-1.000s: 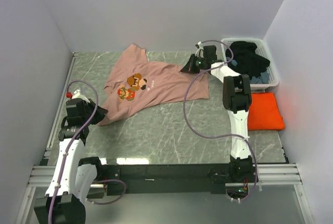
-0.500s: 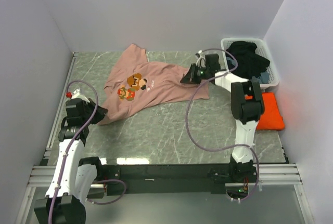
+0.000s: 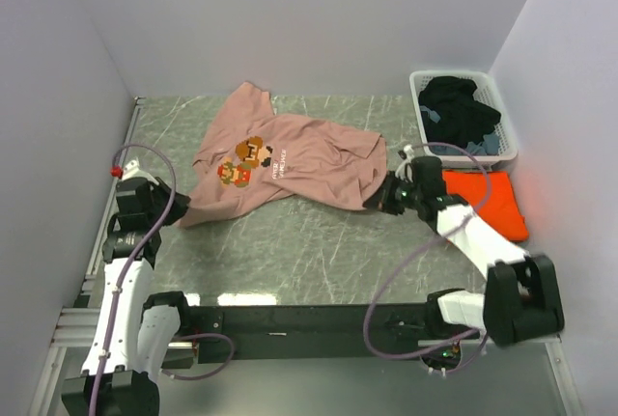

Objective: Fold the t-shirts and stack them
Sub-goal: Flatten the tshirt out

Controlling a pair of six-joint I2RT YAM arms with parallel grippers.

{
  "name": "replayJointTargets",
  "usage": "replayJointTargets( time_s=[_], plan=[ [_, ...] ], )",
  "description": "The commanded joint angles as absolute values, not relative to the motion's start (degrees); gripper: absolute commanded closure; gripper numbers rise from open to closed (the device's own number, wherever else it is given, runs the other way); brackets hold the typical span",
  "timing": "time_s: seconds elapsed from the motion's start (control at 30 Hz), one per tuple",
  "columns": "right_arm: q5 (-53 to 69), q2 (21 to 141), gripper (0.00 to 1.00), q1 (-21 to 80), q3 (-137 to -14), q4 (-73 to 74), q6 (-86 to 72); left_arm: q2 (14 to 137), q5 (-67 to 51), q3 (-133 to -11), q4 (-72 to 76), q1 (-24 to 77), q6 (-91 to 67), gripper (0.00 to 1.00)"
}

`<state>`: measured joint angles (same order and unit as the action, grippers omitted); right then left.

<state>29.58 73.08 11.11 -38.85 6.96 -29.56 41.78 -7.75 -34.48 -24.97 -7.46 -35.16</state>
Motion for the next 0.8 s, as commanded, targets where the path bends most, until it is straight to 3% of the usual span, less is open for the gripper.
replayJointTargets(
  time_s=[0.0,0.23,0.5,0.77],
  plan=[
    [22.0,61.4,1.00,10.5,-34.5,15.2,-29.4,41.4,-0.5,-40.9,-26.8,-7.3,-34.0,0.99],
    [14.2,45.5,1.00,9.0,-32.9,32.2,-29.0,39.1,9.5,-46.1,-33.7,-7.4,-35.9,0.99],
    [7.1,33.8,1.00,8.3,-34.9,41.1,-37.0,35.3,26.0,-50.7,-40.7,-7.4,-38.8,0.99],
    [12.6,21.0,1.00,8.3,-29.8,48.1,-46.9,32.5,24.5,-49.1,-43.2,-7.4,-42.8,0.99]
  ],
)
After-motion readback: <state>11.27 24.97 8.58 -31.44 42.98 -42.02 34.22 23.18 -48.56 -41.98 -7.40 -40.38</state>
